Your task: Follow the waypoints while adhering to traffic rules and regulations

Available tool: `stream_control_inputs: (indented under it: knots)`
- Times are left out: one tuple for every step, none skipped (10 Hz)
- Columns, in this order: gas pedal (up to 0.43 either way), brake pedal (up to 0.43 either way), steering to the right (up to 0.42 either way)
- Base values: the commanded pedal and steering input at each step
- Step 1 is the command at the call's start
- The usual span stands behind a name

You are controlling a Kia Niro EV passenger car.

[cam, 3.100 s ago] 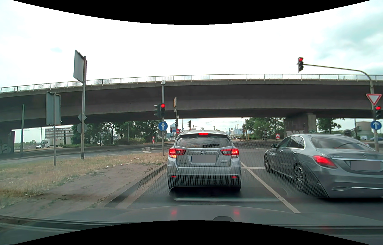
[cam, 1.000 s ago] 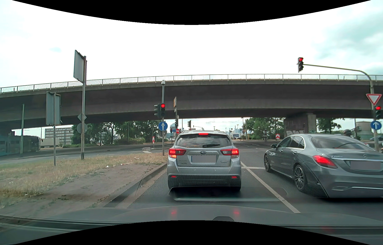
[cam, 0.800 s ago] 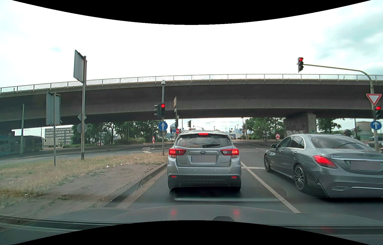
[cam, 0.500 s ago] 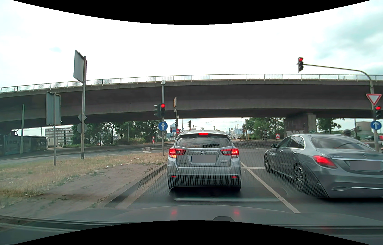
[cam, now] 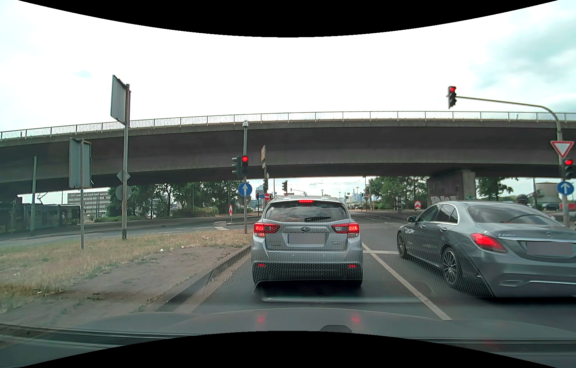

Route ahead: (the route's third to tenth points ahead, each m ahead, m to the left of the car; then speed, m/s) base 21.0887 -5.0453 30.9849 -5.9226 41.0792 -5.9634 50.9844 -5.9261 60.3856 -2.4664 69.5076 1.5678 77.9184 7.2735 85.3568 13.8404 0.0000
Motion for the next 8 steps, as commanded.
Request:
stream_control_inputs:
  knots:
    - [0.000,0.256,-0.001]
    - [0.000,0.256,-0.001]
    - [0.000,0.256,-0.001]
    - [0.000,0.262,-0.001]
    - [0.000,0.256,-0.001]
    - [0.000,0.256,-0.001]
    - [0.000,0.256,-0.001]
    - [0.000,0.256,-0.001]
